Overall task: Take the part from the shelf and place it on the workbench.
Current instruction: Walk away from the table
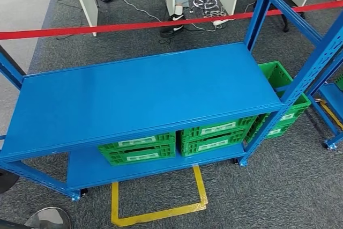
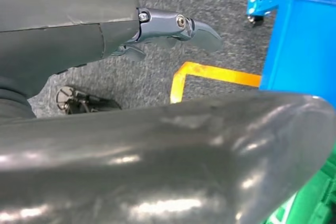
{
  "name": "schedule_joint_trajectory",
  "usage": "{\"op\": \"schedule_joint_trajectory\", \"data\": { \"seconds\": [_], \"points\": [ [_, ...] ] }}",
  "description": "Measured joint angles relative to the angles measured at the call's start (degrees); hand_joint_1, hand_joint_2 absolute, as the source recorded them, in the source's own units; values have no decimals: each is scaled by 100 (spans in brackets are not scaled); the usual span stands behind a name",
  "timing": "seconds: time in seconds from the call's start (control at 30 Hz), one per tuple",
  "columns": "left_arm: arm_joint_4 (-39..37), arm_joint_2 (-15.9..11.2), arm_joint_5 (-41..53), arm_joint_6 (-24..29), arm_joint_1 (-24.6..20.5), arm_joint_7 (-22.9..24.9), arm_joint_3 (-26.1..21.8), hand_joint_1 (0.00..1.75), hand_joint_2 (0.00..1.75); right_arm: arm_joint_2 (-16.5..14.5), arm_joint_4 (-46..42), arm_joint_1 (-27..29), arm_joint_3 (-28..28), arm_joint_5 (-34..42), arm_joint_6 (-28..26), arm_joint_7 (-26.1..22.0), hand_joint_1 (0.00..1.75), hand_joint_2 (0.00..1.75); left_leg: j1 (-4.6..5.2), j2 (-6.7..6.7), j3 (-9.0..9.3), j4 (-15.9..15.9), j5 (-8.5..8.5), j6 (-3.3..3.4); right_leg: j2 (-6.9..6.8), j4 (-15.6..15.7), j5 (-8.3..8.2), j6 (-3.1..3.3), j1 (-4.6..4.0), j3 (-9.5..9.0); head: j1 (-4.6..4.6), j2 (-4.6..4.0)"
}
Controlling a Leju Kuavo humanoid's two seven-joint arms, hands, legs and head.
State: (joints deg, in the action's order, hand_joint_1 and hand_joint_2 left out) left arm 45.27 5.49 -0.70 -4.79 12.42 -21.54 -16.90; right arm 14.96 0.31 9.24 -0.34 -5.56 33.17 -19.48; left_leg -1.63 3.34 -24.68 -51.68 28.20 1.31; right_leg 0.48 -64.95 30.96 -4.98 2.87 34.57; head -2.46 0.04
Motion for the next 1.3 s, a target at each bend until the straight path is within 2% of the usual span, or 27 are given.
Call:
{"op": "schedule_joint_trajectory", "data": {
  "seconds": [0.03, 0.07, 0.13, 0.17, 0.2, 0.27, 0.33, 0.4, 0.43, 0.47, 0.53, 0.57, 0.6, 0.63, 0.67, 0.7, 0.73, 0.8, 0.87, 0.93, 0.97, 1.0, 1.07, 1.1, 1.2, 1.23, 1.3],
  "points": [
    [-23, -13, -1, 3, -8, -11, 11, 0, 0, -5, 0, -2, -19, -5, 3, 11, 0, 0, -44, 60, -29, -98, 63, -85, 102, 315, -99, -74, 25, -184, -14, 0],
    [-41, -31, -4, 5, -20, -24, 20, 0, 0, -7, 1, 0, -35, -7, 6, 20, 0, 0, -74, 120, -71, -227, 142, -167, 181, 565, -144, -79, 47, -330, -36, 0],
    [-72, -65, -9, 10, -43, -51, 43, 0, 0, -14, 3, 3, -68, -11, 15, 39, 0, 0, -82, 194, -150, -401, 244, -266, 251, 633, -27, 36, 42, -398, -36, 0],
    [-90, -75, -12, 11, -53, -59, 56, 0, 0, -9, 4, 8, -80, -16, 19, 49, 0, 0, -79, 216, -170, -445, 265, -288, 176, 602, -8, 137, 41, -393, -18, 0],
    [-111, -83, -13, 14, -58, -64, 69, 0, 0, -10, 4, 6, -92, -21, 23, 59, 0, 0, -83, 229, -179, -451, 268, -309, 108, 556, 16, 191, 33, -390, 10, 0],
    [-154, -102, -20, 26, -66, -75, 85, 0, 0, -10, 5, 4, -120, -31, 30, 72, 0, 0, -84, 78, -298, -671, 397, -336, -22, 506, 39, 259, 13, -407, 54, 0],
    [-195, -108, -32, 39, -88, -110, 107, 0, 0, -7, 8, 21, -158, -43, 32, 76, 0, 0, -62, -189, -666, -1374, 728, -329, -157, 504, 47, 294, -18, -416, 95, 0],
    [-234, -113, -45, 45, -113, -147, 133, 0, 0, -5, 10, 40, -188, -56, 33, 81, 0, 0, -29, -300, -1109, -2176, 992, -284, -306, 507, 66, 318, -74, -423, 106, 0],
    [-255, -117, -50, 46, -114, -158, 147, 0, 0, -5, 10, 43, -202, -60, 34, 86, 0, 0, -3, -312, -1228, -2354, 976, -234, -377, 507, 83, 339, -111, -436, 107, 0],
    [-275, -121, -56, 48, -112, -164, 158, 0, 0, -5, 10, 42, -215, -63, 38, 94, 0, 0, 37, -321, -1246, -2315, 848, -158, -444, 510, 103, 361, -154, -459, 107, 0],
    [-310, -138, -70, 51, -111, -173, 178, 0, 0, -7, 9, 40, -246, -70, 46, 114, 0, 0, 186, -468, -1022, -1702, 385, 90, -576, 538, 143, 404, -228, -520, 104, 0],
    [-323, -155, -78, 54, -117, -177, 186, 0, 0, -20, 10, 42, -262, -73, 51, 122, 0, 0, 279, -643, -881, -1348, 217, 235, -643, 557, 165, 414, -268, -552, 92, 0],
    [-333, -171, -85, 56, -134, -185, 195, 0, 0, -25, 11, 46, -277, -76, 55, 126, 0, 0, 354, -796, -770, -1058, 122, 333, -711, 574, 184, 419, -297, -570, 82, 0],
    [-344, -187, -93, 60, -152, -191, 205, 0, 0, -28, 13, 48, -293, -79, 57, 133, 0, 0, 407, -903, -718, -890, 97, 380, -790, 592, 197, 416, -312, -586, 70, 0],
    [-357, -196, -104, 62, -164, -199, 216, 0, 0, -27, 13, 46, -306, -85, 61, 140, 0, 0, 425, -902, -708, -819, 112, 372, -876, 605, 205, 405, -330, -614, 68, 0],
    [-372, -199, -117, 64, -172, -208, 225, 0, 0, -15, 12, 37, -319, -95, 64, 149, 0, 0, 419, -815, -702, -757, 96, 327, -966, 622, 207, 390, -331, -640, 70, 0],
    [-390, -199, -136, 66, -162, -214, 233, 0, 0, -9, 10, 24, -332, -106, 67, 159, 0, 0, 403, -729, -684, -706, 62, 289, -964, 616, 228, 370, -324, -656, 69, 0],
    [-425, -198, -168, 66, -162, -231, 254, 0, 0, -1, 8, 16, -360, -123, 75, 169, 0, 0, 355, -560, -631, -602, 0, 254, -618, 339, 401, 327, -302, -538, 57, -1],
    [-455, -196, -184, 64, -195, -245, 276, 0, 0, 9, 9, 44, -391, -132, 78, 174, 0, 0, 328, -381, -617, -577, -19, 256, -171, -380, 711, 292, -271, -161, 37, -1],
    [-486, -195, -188, 63, -210, -247, 291, 0, 0, 16, 12, 71, -412, -140, 76, 182, 0, 0, 327, -191, -605, -581, -14, 256, -58, -933, 817, 263, -263, 188, 29, 0],
    [-499, -195, -189, 62, -206, -248, 298, 0, 0, 17, 13, 76, -418, -143, 77, 186, 0, 0, 327, -103, -587, -584, -7, 251, -49, -912, 696, 252, -262, 233, 29, 0],
    [-512, -195, -189, 62, -202, -248, 307, 0, 0, 19, 14, 79, -423, -143, 78, 187, 0, 0, 325, -31, -562, -589, 6, 243, -37, -658, 464, 245, -257, 165, 30, 0],
    [-530, -199, -191, 62, -200, -262, 324, 0, 0, 26, 17, 74, -438, -151, 83, 192, 0, 0, 331, 85, -522, -619, 54, 208, 31, 114, 23, 242, -241, -124, 26, 0],
    [-537, -206, -192, 63, -202, -274, 332, 0, 0, 29, 19, 66, -450, -157, 86, 196, 0, 0, 337, 126, -522, -643, 78, 188, 71, 396, -79, 264, -236, -239, 25, 1],
    [-554, -233, -201, 66, -196, -302, 361, 0, 0, 36, 22, 41, -486, -173, 95, 209, 0, 0, 347, 201, -560, -673, 112, 135, 111, 582, -66, 377, -232, -343, 33, 1],
    [-559, -240, -204, 66, -191, -307, 372, 0, 0, 38, 21, 41, -494, -176, 98, 212, 0, 0, 348, 171, -564, -690, 131, 113, 94, 596, -69, 409, -222, -364, 35, 0],
    [-570, -254, -210, 67, -206, -319, 396, 0, 0, 46, 21, 54, -509, -178, 107, 215, 0, 0, 340, -19, -672, -952, 295, 23, 56, 620, -67, 473, -192, -400, 64, 0]
  ]
}}
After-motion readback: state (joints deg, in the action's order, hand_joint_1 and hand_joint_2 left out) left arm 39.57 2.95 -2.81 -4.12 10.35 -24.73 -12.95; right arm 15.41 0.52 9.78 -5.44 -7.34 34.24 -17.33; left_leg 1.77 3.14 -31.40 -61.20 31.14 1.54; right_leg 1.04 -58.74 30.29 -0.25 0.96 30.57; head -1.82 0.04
